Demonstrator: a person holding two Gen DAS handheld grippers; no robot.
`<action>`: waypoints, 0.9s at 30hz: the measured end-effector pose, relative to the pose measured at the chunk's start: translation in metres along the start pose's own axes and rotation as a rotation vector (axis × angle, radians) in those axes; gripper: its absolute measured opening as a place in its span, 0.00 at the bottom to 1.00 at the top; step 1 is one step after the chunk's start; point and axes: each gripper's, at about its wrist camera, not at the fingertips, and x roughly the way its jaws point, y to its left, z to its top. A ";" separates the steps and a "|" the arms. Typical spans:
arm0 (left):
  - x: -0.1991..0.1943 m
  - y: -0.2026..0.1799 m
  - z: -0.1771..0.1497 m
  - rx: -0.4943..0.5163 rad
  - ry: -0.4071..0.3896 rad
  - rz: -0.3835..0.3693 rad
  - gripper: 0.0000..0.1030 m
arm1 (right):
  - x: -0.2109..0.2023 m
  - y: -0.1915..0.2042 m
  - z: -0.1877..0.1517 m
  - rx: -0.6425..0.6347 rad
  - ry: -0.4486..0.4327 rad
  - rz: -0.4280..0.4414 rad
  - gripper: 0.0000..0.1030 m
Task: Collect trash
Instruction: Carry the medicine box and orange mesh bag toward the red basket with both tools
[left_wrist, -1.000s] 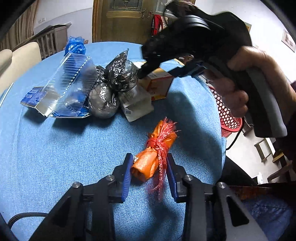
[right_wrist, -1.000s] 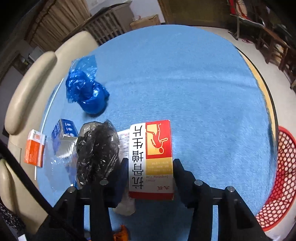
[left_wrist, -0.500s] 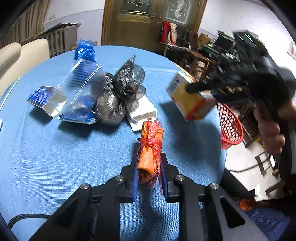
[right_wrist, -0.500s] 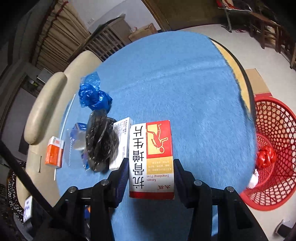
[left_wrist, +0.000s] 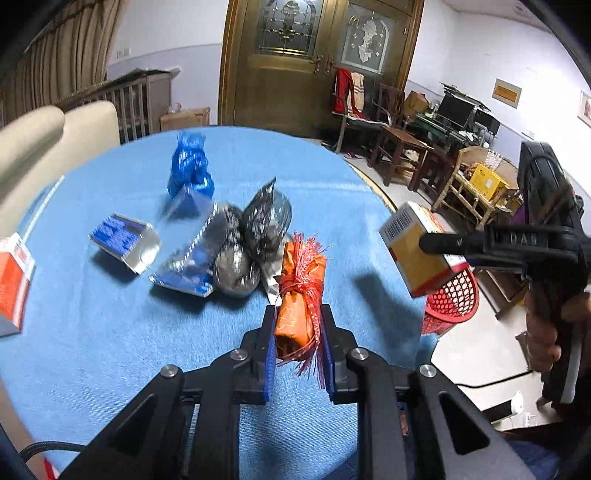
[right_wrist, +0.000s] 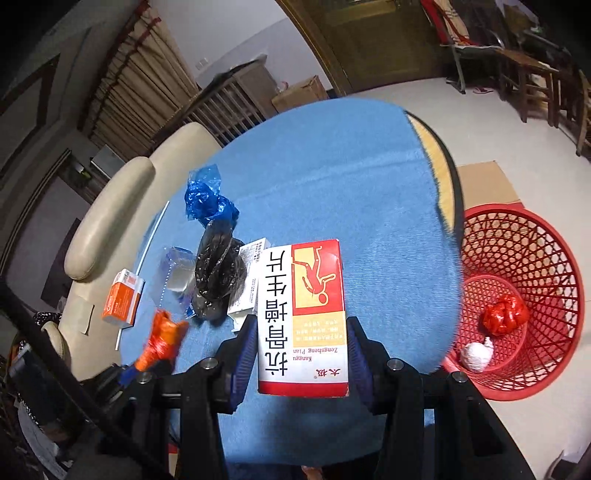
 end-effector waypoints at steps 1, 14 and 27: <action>-0.003 -0.003 0.003 0.006 -0.008 0.010 0.21 | -0.003 -0.001 -0.001 0.001 -0.008 0.001 0.48; -0.036 -0.055 0.030 0.122 -0.044 0.272 0.21 | -0.043 -0.014 -0.011 -0.001 -0.104 0.016 0.48; -0.041 -0.080 0.043 0.179 -0.071 0.362 0.21 | -0.067 -0.025 -0.018 -0.012 -0.177 0.030 0.48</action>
